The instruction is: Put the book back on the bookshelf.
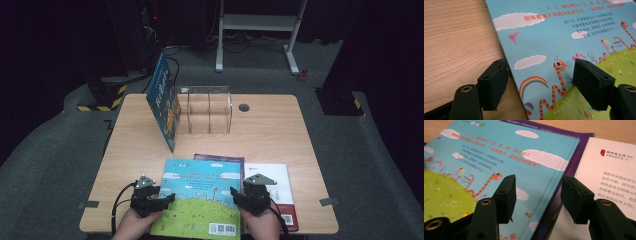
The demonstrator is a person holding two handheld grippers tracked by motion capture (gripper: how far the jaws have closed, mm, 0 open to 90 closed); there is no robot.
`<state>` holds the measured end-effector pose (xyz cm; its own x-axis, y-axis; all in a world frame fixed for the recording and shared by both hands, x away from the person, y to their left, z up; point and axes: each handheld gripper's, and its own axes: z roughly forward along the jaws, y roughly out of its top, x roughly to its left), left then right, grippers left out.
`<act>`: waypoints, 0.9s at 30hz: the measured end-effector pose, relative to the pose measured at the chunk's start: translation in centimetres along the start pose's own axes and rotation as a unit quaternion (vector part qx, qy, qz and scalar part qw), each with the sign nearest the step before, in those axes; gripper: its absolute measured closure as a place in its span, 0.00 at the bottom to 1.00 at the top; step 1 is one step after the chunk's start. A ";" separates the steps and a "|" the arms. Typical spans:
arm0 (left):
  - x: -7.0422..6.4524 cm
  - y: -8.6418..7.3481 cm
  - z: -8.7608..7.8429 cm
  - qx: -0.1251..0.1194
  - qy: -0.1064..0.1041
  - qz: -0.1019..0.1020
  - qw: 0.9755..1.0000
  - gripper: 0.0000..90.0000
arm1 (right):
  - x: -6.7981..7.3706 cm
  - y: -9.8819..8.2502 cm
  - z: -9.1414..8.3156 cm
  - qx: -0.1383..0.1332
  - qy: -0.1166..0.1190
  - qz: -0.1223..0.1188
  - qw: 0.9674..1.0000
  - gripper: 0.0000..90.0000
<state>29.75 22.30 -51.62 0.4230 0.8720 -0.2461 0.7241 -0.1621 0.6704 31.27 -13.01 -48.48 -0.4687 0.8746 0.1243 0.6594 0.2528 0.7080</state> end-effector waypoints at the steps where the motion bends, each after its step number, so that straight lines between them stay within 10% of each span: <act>1: 0.0 0.0 0.0 -0.001 0.000 0.001 1.000 0.31 | -0.3 0.1 0.0 0.000 -0.003 -0.005 1.000 0.53; 15: 0.0 0.0 0.3 -0.010 0.002 0.003 1.000 0.30 | -8.1 1.2 -0.6 -0.023 -0.036 0.018 0.999 0.49; 20: 0.1 0.0 0.3 -0.010 0.001 0.004 1.000 0.30 | -3.9 0.3 -1.8 -0.048 -0.002 -0.016 0.999 0.46; 27: -0.2 0.0 0.3 -0.003 0.000 0.017 1.000 0.24 | 1.1 -1.5 0.5 0.001 0.026 -0.003 1.000 0.38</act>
<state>29.86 21.95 -51.78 0.4469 0.8661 -0.2240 0.7066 -0.1882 0.6821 30.06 -12.25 -49.71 -0.5019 0.8507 0.1564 0.6577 0.2579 0.7078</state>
